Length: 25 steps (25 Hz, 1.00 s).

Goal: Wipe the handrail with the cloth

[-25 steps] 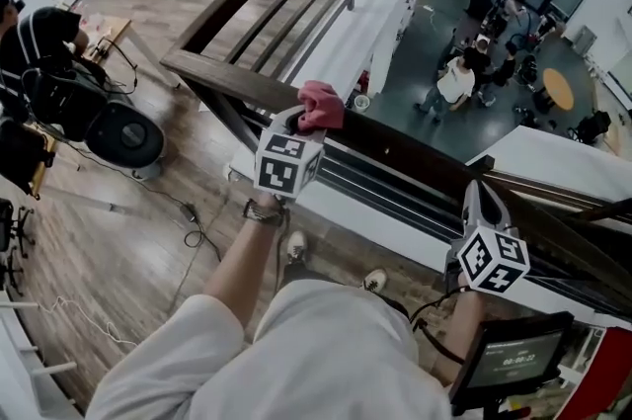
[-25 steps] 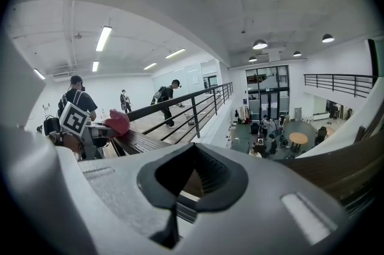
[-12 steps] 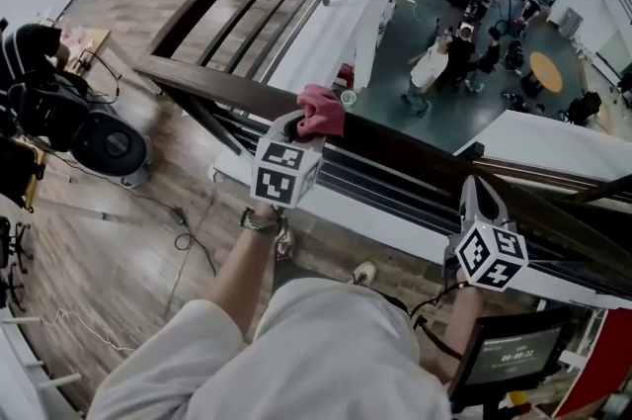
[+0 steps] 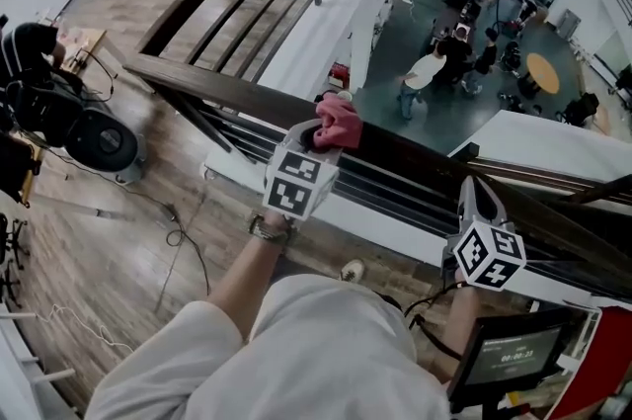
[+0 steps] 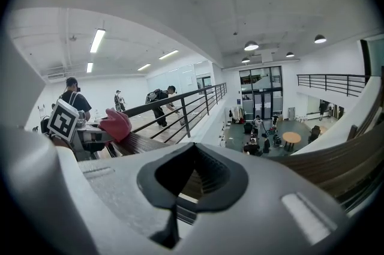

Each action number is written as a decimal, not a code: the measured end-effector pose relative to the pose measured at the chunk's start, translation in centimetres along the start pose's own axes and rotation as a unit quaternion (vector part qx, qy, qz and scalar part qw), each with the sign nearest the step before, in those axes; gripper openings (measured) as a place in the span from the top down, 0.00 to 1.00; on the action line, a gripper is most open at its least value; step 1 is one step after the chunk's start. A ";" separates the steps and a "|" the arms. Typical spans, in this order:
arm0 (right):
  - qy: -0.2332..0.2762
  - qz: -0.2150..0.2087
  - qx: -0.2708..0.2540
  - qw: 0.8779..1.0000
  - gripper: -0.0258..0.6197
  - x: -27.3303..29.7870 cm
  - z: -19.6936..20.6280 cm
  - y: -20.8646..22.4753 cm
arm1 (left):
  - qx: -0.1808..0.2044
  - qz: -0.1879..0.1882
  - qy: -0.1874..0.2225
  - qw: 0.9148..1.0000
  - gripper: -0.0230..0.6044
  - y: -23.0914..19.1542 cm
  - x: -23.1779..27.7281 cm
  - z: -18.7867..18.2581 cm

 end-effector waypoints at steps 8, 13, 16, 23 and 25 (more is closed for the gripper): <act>-0.003 -0.006 -0.002 1.000 0.96 -0.5 1.0 1.5 | 0.025 0.041 -0.014 0.999 0.83 5.9 1.9 0.1; -0.003 -0.014 -0.001 1.000 0.96 -0.9 0.3 2.3 | 0.037 0.069 -0.024 0.997 0.83 9.9 3.3 -0.9; 0.000 -0.014 0.000 1.000 0.96 -0.9 0.5 2.1 | 0.050 0.085 -0.023 0.995 0.83 11.4 3.7 -0.8; -0.001 -0.020 0.006 1.000 0.96 -0.6 0.5 1.2 | 0.081 0.104 -0.026 0.991 0.83 13.7 4.4 -0.4; -0.002 -0.019 0.006 1.000 0.96 -0.4 0.5 0.9 | 0.113 0.098 -0.026 0.988 0.83 13.8 4.4 -0.4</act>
Point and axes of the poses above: the fingertips, and each gripper's own axes: x forward along the fingers, y to its right, z out of its underside, the point moved 3 cm from there along -x, backward along the fingers, and after that the axes turned 2 degrees about -x, right-handed, at the moved point
